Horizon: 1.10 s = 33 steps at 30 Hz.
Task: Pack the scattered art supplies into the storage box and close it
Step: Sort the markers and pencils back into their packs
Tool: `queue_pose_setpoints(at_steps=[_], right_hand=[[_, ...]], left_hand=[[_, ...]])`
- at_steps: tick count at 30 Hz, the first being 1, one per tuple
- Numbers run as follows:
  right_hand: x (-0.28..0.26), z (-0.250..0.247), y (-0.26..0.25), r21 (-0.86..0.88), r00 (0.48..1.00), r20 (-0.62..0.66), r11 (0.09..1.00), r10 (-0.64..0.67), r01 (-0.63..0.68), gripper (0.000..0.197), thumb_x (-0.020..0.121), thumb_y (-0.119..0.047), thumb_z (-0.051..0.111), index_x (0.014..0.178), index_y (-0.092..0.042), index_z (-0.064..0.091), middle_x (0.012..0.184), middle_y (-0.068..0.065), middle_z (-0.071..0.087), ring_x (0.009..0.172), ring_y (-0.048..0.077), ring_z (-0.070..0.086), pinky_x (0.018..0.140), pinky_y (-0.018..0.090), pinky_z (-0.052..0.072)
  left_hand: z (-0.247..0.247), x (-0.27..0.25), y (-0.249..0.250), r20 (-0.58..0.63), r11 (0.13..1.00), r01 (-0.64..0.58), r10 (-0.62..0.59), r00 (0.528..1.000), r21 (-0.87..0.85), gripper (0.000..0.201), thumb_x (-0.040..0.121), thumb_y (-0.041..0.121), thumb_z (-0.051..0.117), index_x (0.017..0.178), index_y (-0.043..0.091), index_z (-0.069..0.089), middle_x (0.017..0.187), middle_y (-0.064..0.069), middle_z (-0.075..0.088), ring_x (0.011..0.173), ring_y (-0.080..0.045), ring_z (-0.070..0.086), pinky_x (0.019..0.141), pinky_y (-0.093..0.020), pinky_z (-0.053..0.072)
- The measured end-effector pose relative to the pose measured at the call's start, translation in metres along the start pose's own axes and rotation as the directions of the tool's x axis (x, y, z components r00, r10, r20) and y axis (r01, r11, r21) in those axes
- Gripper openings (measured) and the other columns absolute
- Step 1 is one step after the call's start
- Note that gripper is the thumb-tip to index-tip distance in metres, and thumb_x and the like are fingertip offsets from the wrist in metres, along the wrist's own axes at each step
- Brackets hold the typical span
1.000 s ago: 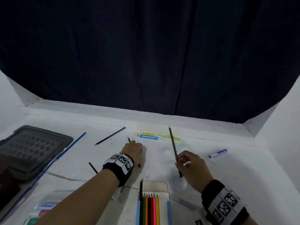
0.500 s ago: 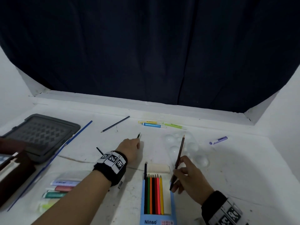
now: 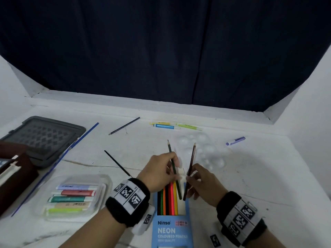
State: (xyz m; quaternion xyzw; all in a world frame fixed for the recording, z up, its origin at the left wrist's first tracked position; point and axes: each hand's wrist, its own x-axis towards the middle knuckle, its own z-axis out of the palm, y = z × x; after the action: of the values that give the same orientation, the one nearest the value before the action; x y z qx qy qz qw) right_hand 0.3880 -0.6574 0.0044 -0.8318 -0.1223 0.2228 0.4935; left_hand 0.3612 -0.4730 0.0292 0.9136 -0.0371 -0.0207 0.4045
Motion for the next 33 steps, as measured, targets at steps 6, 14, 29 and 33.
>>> queue_pose_setpoints(at_steps=[6, 14, 29, 33], right_hand=[[0.004, -0.001, 0.001, -0.035, 0.999, 0.026, 0.999, 0.034, -0.033, 0.005, 0.098, -0.01, 0.051, 0.095, -0.009, 0.048, 0.079, 0.016, 0.069, 0.057, 0.023, 0.07, 0.05, 0.029, 0.052], [0.015, 0.001, 0.005, -0.112, 0.998, 0.029, 0.993, 0.048, -0.044, 0.007, 0.097, -0.012, 0.054, 0.095, -0.006, 0.05, 0.076, 0.015, 0.071, 0.06, 0.024, 0.071, 0.052, 0.03, 0.052], [0.014, 0.005, 0.005, -0.304, 0.998, 0.068, 0.953, 0.017, 0.004, 0.039, 0.075, -0.011, 0.08, 0.104, -0.016, 0.054, 0.075, 0.004, 0.067, 0.059, 0.012, 0.059, 0.063, 0.031, 0.053], [0.009, 0.007, -0.003, -0.593, 0.984, 0.132, 0.786, -0.12, 0.176, 0.047, 0.082, -0.025, 0.075, 0.126, -0.021, 0.057, 0.106, 0.003, 0.059, 0.088, 0.015, 0.057, 0.081, 0.028, 0.048]], left_hand=[[0.02, 0.004, -0.002, 0.24, 0.976, -0.012, -0.041, 0.97, 0.216, 0.051, 0.076, 0.024, 0.083, 0.101, 0.022, 0.039, 0.089, 0.0, 0.058, 0.083, -0.02, 0.058, 0.068, -0.03, 0.049], [0.027, -0.007, -0.009, 0.204, 0.747, -0.122, -0.02, 0.979, 0.654, 0.084, 0.073, 0.066, 0.072, 0.137, 0.021, 0.039, 0.142, -0.001, 0.039, 0.13, -0.027, 0.037, 0.1, -0.047, 0.041], [0.021, -0.043, -0.03, 0.385, 0.749, -0.267, 0.018, 0.923, 0.606, 0.055, 0.091, 0.073, 0.029, 0.113, 0.03, 0.056, 0.119, 0.017, 0.05, 0.125, -0.007, 0.041, 0.091, -0.047, 0.024], [0.011, -0.047, -0.029, 0.412, 0.803, -0.236, -0.013, 0.911, 0.547, 0.054, 0.096, 0.064, 0.04, 0.136, 0.028, 0.05, 0.146, 0.011, 0.041, 0.135, -0.01, 0.037, 0.101, -0.046, 0.026]])
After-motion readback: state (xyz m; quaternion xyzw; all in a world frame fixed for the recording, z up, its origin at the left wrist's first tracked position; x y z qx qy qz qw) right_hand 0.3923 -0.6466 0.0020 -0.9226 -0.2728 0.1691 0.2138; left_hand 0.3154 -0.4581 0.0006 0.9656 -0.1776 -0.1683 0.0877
